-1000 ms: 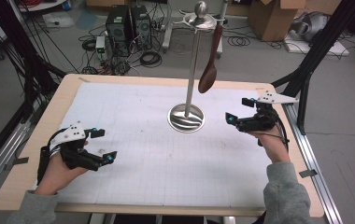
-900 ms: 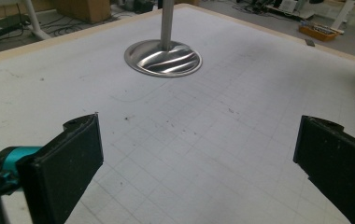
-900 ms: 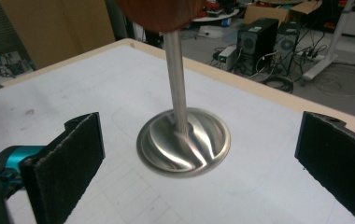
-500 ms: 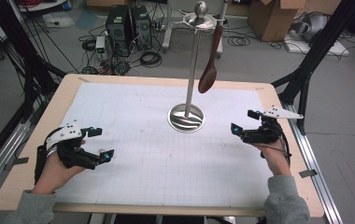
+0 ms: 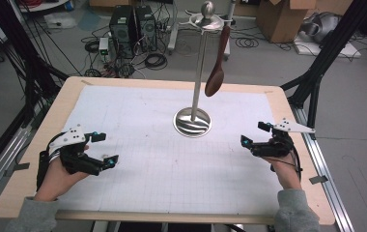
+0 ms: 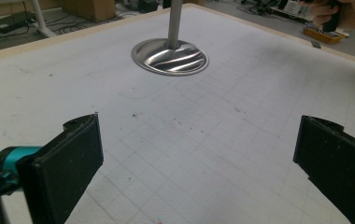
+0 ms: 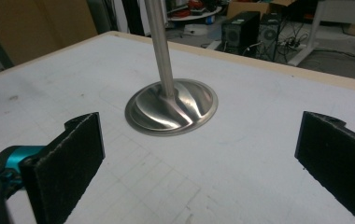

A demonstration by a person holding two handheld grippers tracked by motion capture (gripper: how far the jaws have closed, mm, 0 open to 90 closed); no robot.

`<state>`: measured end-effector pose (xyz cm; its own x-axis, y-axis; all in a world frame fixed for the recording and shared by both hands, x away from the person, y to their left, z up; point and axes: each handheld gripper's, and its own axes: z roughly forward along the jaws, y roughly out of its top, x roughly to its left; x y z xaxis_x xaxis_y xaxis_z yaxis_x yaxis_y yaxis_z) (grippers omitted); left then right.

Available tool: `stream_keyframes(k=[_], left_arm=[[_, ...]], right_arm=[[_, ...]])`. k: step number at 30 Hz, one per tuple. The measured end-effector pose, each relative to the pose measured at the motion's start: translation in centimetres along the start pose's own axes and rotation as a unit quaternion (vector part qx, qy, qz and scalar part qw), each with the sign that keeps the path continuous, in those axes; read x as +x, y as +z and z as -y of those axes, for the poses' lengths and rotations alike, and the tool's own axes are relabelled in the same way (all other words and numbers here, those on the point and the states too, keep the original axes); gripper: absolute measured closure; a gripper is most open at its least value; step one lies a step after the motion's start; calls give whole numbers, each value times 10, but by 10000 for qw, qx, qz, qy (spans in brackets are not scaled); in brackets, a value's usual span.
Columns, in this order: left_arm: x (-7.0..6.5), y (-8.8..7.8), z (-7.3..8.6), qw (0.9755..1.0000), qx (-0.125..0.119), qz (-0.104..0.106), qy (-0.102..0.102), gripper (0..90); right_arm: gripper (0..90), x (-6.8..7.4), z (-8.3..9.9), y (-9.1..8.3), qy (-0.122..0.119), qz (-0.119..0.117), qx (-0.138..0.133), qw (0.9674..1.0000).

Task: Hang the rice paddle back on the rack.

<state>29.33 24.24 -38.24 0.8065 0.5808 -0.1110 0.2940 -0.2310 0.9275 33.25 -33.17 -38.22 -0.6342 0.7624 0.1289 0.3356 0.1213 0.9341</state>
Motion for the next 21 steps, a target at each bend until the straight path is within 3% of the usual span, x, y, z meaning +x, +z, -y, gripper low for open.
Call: stream_keyframes(k=[6,21], left_arm=[[0,-2,-1,10000,-30,-28,2,19],[3,-4,1,10000,-48,-73,-46,19]], right_arm=[[2,3,6,-1,-121,79,113,9998],[3,11,21,-13,56,64,88,9999]])
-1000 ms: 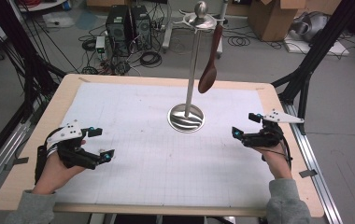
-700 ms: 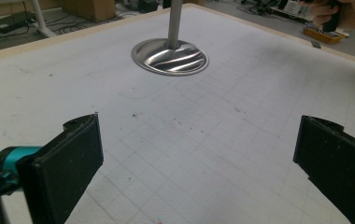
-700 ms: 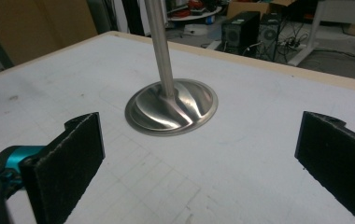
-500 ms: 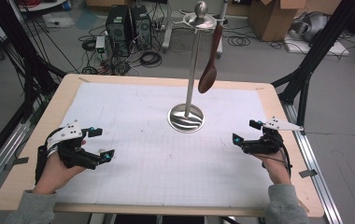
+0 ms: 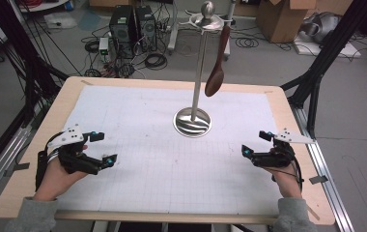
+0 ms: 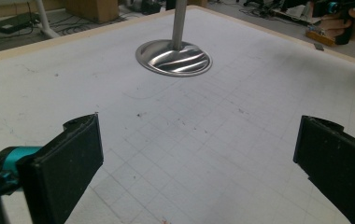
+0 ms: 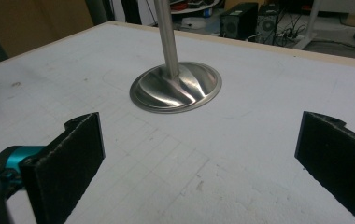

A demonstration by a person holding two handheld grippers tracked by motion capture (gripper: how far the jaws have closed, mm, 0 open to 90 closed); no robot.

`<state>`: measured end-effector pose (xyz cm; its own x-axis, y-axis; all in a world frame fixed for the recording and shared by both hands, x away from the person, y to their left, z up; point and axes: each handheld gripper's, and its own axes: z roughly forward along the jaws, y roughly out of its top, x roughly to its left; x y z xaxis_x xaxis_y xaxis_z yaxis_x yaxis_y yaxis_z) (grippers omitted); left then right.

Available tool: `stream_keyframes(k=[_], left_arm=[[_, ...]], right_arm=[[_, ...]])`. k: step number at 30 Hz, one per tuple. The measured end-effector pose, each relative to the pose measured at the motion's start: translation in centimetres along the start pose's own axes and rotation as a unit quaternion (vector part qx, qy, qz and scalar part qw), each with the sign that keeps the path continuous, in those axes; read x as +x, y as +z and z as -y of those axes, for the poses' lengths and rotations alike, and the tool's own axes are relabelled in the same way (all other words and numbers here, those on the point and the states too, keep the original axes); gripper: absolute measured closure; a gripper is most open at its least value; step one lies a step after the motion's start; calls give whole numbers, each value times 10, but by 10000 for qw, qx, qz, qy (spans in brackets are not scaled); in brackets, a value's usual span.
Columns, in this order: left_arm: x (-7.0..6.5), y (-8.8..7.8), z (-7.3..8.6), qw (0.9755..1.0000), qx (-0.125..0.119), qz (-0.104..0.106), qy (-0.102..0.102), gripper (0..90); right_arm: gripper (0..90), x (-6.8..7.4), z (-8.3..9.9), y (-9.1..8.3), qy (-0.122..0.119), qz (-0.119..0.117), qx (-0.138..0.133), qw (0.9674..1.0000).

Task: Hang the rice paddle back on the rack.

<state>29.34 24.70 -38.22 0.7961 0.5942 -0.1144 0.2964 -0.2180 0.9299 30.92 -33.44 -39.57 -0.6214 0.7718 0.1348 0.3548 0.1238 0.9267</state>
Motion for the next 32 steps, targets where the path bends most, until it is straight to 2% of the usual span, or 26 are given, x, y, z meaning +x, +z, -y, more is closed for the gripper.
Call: stream_keyframes(k=[3,8,10,11,14,17,22,26,32], left_arm=[[1,-2,0,10000,-24,-16,-4,19],[3,-6,1,9999,-64,-85,-10,19],[5,-6,3,9999,-43,-160,20,19],[5,-5,4,9999,-34,-155,-37,19],[7,-6,5,9998,-87,-166,-39,19],[9,-9,5,9998,-140,-161,-65,19],[15,-16,6,9993,-228,-261,-136,19],[18,-21,7,9990,-285,-287,-163,19],[17,-20,6,9990,-299,-283,-144,19]], right_arm=[[2,0,2,-6,-29,132,-58,9999],[2,-6,12,-15,126,202,-141,9996],[3,-5,16,-18,294,222,-133,9992],[3,-5,18,-19,346,266,-135,9990],[2,-3,24,-19,435,213,-171,9987],[3,-3,25,-18,358,233,-112,9990],[3,-1,24,-23,523,242,-307,9979],[3,1,23,-24,277,189,-126,9994],[3,0,25,-22,160,-43,-127,9998]])
